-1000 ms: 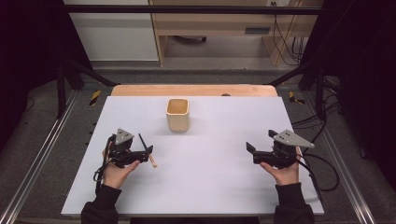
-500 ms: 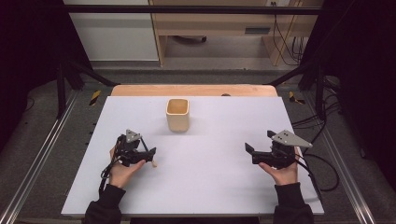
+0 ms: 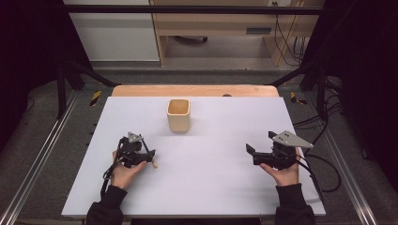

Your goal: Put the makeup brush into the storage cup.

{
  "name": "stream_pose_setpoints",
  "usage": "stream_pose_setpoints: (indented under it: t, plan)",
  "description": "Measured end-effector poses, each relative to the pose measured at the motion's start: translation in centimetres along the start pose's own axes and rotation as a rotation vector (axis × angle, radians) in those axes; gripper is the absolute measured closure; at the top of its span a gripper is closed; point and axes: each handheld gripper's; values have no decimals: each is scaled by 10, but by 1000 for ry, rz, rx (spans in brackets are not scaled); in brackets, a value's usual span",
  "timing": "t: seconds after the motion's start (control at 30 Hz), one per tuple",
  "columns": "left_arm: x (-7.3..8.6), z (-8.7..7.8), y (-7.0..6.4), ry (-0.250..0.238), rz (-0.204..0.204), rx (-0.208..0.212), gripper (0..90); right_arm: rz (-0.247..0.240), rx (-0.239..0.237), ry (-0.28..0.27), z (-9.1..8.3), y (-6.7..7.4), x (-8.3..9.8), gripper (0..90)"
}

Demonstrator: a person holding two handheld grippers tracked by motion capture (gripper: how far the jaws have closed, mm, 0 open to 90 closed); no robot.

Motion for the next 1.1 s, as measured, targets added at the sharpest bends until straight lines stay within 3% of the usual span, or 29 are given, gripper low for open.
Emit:
stream_pose_setpoints:
  t: [0.7,1.1]
  plan:
    - [1,2,1,39,-35,10,623,2,1,2,0,0,0,46]
    - [1,0,4,60,-17,4,724,1,3,2,-1,-1,0,45]
Point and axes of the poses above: each handheld gripper's, and its own axes: z roughly forward along the jaws, x roughly out of its underside, y roughly to its left, and after that the axes turned 6 degrees about -x, right-handed
